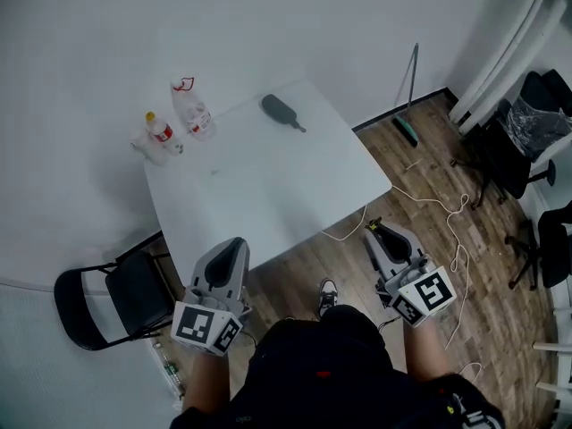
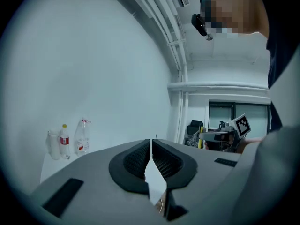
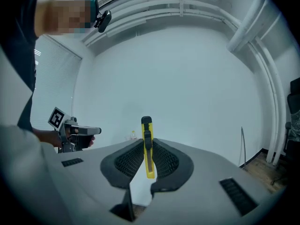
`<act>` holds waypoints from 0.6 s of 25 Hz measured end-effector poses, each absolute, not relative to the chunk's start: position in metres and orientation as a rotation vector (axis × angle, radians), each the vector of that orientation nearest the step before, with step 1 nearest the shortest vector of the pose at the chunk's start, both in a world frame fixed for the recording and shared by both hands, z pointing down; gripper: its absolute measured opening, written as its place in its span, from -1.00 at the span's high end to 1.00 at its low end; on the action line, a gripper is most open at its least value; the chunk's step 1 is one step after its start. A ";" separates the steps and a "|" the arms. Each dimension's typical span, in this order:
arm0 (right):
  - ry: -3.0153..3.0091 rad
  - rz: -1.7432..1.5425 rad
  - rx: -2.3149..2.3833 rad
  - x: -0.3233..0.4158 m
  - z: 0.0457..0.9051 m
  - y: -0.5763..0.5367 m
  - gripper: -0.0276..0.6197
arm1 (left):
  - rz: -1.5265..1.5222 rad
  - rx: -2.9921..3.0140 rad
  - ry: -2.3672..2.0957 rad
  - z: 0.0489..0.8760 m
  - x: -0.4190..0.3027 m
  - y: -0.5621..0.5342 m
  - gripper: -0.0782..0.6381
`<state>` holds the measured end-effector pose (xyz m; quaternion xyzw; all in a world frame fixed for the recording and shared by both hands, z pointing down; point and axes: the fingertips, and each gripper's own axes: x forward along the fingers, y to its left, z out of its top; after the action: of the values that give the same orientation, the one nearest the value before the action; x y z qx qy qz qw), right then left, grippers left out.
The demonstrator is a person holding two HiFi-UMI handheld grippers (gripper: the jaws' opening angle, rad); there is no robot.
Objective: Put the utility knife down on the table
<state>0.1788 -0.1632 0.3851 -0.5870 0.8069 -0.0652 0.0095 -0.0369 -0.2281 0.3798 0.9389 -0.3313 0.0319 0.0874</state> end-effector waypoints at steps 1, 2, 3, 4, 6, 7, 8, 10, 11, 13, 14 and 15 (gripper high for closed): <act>2.529 -0.215 -1.825 0.190 0.388 -0.171 0.72 | 0.100 2.787 -1.006 0.380 -0.028 -0.234 0.68; 2.536 -0.225 -1.817 0.200 0.392 -0.179 0.72 | 0.109 2.777 -1.022 0.382 -0.020 -0.239 0.68; 2.543 -0.233 -1.807 0.209 0.395 -0.187 0.72 | 0.123 2.766 -1.037 0.384 -0.013 -0.245 0.68; 2.551 -0.238 -1.791 0.216 0.398 -0.197 0.72 | 0.140 2.754 -1.052 0.388 -0.006 -0.250 0.68; 2.585 -0.235 -1.748 0.225 0.404 -0.216 0.72 | 0.173 2.722 -1.090 0.395 0.003 -0.258 0.68; 2.611 -0.230 -1.726 0.228 0.407 -0.224 0.72 | 0.185 2.704 -1.112 0.398 0.006 -0.261 0.68; 2.641 -0.227 -1.707 0.230 0.410 -0.233 0.72 | 0.194 2.687 -1.136 0.400 0.008 -0.263 0.68; 2.690 -0.236 -1.684 0.232 0.419 -0.251 0.72 | 0.211 2.658 -1.181 0.405 0.010 -0.268 0.68; 2.708 -0.244 -1.682 0.232 0.424 -0.259 0.72 | 0.220 2.648 -1.195 0.407 0.010 -0.270 0.68; 2.741 -0.268 -1.681 0.229 0.432 -0.273 0.72 | 0.235 2.632 -1.209 0.412 0.008 -0.272 0.68; 2.756 -0.284 -1.676 0.227 0.436 -0.278 0.72 | 0.235 2.626 -1.212 0.413 0.007 -0.273 0.68; 2.769 -0.303 -1.669 0.225 0.439 -0.283 0.72 | 0.230 2.622 -1.216 0.414 0.006 -0.274 0.68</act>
<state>0.2252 -0.2833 0.4390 -0.5133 0.8515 -0.0931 -0.0528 0.0065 -0.2735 0.4141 0.8978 -0.4162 0.0788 0.1207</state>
